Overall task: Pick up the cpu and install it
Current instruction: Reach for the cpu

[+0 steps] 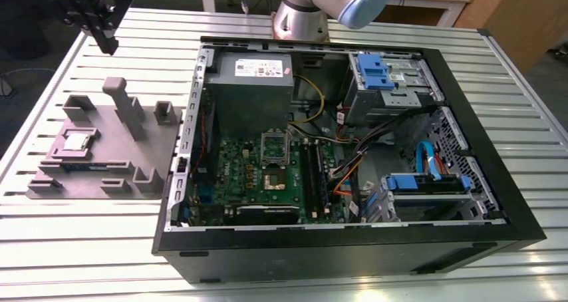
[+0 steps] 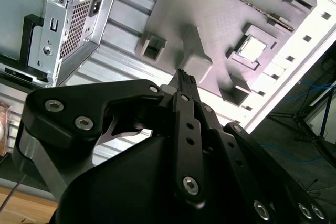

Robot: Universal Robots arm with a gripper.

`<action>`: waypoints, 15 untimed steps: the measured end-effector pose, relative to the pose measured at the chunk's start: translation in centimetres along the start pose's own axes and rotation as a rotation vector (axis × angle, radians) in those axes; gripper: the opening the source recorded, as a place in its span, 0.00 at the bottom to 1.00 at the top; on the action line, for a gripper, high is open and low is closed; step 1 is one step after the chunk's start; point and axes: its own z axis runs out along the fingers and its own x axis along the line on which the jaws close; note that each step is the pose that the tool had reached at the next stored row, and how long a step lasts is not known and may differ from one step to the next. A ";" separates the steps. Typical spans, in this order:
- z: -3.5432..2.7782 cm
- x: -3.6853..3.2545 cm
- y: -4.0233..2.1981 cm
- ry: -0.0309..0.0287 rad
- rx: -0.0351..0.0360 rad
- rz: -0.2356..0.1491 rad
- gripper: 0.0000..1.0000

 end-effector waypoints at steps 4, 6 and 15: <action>0.01 0.14 -0.01 0.0001 0.0000 0.000 0.10; 0.02 0.18 -0.01 0.0001 0.0000 0.000 0.10; 0.02 0.36 -0.03 0.0001 0.0000 0.000 0.10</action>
